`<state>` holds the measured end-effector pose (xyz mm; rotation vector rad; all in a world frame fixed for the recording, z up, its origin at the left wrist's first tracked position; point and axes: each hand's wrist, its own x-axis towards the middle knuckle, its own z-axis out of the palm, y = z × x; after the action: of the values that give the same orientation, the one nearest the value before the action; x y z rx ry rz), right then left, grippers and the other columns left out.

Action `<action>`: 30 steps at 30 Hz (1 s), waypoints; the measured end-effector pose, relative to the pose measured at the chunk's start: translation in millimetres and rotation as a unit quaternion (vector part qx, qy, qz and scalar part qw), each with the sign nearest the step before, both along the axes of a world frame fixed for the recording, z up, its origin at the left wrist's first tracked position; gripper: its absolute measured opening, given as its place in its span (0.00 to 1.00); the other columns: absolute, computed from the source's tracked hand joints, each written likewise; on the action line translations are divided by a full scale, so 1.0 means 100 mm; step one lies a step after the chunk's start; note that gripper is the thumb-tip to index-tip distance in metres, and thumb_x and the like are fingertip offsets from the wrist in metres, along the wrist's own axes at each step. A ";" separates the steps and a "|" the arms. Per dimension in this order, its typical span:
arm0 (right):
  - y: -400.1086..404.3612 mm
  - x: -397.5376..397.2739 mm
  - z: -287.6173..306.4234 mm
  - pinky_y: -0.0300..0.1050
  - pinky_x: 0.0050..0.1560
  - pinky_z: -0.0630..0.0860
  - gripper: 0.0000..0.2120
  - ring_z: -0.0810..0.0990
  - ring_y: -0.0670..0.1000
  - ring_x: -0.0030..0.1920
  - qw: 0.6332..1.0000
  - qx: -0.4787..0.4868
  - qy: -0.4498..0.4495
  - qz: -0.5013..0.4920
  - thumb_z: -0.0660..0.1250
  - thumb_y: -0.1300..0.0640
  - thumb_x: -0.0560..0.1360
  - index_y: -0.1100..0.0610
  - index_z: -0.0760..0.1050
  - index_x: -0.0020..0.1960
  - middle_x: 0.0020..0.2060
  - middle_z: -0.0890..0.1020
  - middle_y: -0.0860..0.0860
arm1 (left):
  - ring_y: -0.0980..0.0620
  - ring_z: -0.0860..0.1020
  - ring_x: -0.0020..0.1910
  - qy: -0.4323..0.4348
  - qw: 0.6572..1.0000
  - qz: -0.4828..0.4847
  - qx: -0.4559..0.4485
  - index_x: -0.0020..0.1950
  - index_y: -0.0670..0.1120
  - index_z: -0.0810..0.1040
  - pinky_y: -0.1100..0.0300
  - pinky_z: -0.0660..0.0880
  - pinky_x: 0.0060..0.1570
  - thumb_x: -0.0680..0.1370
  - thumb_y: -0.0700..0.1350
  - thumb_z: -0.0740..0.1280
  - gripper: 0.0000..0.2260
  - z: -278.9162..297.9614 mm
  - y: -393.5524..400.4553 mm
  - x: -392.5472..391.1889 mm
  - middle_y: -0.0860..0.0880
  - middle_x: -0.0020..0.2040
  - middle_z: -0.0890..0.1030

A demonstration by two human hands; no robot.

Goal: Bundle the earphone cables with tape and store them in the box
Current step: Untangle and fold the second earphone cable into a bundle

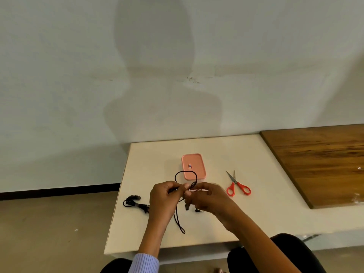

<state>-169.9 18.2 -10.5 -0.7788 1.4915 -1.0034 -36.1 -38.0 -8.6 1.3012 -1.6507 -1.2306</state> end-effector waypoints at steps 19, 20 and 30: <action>-0.09 -0.09 0.36 0.39 0.48 0.81 0.14 0.84 0.50 0.48 0.992 -0.098 -0.052 -0.067 0.60 0.52 0.79 0.60 0.81 0.49 0.47 0.85 0.55 | 0.63 0.76 0.30 -0.126 0.984 -0.099 -0.078 0.41 0.47 0.83 0.76 0.67 0.33 0.73 0.47 0.72 0.05 -0.03 0.04 0.00 0.55 0.34 0.80; -0.11 -0.07 0.35 0.39 0.50 0.80 0.15 0.84 0.48 0.49 0.993 -0.097 -0.038 -0.050 0.59 0.50 0.79 0.57 0.80 0.49 0.48 0.85 0.53 | 0.63 0.75 0.29 -0.114 0.985 -0.108 -0.072 0.41 0.46 0.83 0.75 0.67 0.33 0.73 0.46 0.72 0.04 -0.01 0.05 0.01 0.55 0.33 0.80; -0.04 -0.11 0.25 0.35 0.43 0.74 0.19 0.79 0.44 0.40 0.908 -0.144 0.371 0.131 0.60 0.41 0.75 0.55 0.80 0.48 0.41 0.83 0.48 | 0.54 0.72 0.27 0.004 0.996 -0.055 -0.069 0.37 0.49 0.82 0.66 0.67 0.31 0.70 0.54 0.70 0.10 0.05 -0.01 0.10 0.45 0.29 0.78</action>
<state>-180.8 14.6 14.0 -1.6641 1.8121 -0.7557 -25.9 -38.8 -3.4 1.1332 -1.7889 -1.1618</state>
